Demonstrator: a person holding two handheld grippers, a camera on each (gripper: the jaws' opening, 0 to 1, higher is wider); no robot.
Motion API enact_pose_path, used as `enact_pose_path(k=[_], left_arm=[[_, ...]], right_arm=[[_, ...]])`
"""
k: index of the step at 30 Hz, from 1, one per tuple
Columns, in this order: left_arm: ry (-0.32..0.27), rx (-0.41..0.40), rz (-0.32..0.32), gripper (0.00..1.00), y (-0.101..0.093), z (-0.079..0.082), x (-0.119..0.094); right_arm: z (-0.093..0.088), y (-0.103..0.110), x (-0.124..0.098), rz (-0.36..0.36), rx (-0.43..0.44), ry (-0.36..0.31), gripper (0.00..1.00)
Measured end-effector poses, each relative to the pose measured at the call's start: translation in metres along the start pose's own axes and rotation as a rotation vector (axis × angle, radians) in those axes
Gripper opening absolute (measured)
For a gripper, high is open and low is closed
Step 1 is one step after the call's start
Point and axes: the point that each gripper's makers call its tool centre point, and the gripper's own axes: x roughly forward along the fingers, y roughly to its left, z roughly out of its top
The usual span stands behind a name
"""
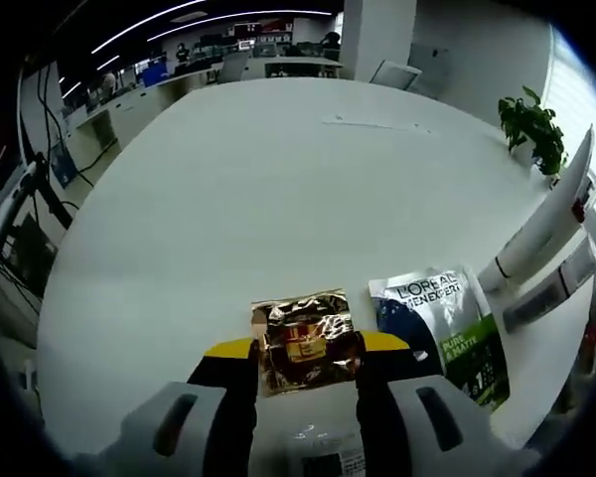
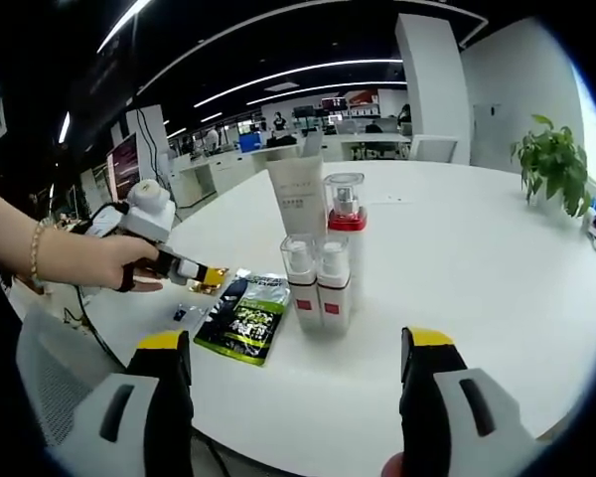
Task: Arrange the skincare products in the storage area until every visible bottle or jar stands upright without overlapping.
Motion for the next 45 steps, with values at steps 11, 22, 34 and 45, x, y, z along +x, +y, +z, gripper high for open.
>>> enact_pose_path(k=[11,22,34,45], left_arm=[[-0.011,0.009,-0.011,0.38,0.001,0.002,0.008],[-0.012,0.005,-0.012,0.42,0.006,0.003,0.004],[-0.091,-0.12,-0.049,0.51,0.022,0.009,-0.034],[-0.167,-0.228,-0.046,0.57,0.048,-0.006,-0.081]], right_arm=[[0.0,0.0,0.001,-0.002,-0.007,0.003,0.87],[0.001,0.001,0.0,0.001,-0.017,-0.002,0.87],[0.002,0.008,0.001,0.032,-0.044,-0.005,0.87],[0.0,0.017,0.001,0.069,-0.088,0.003,0.86]])
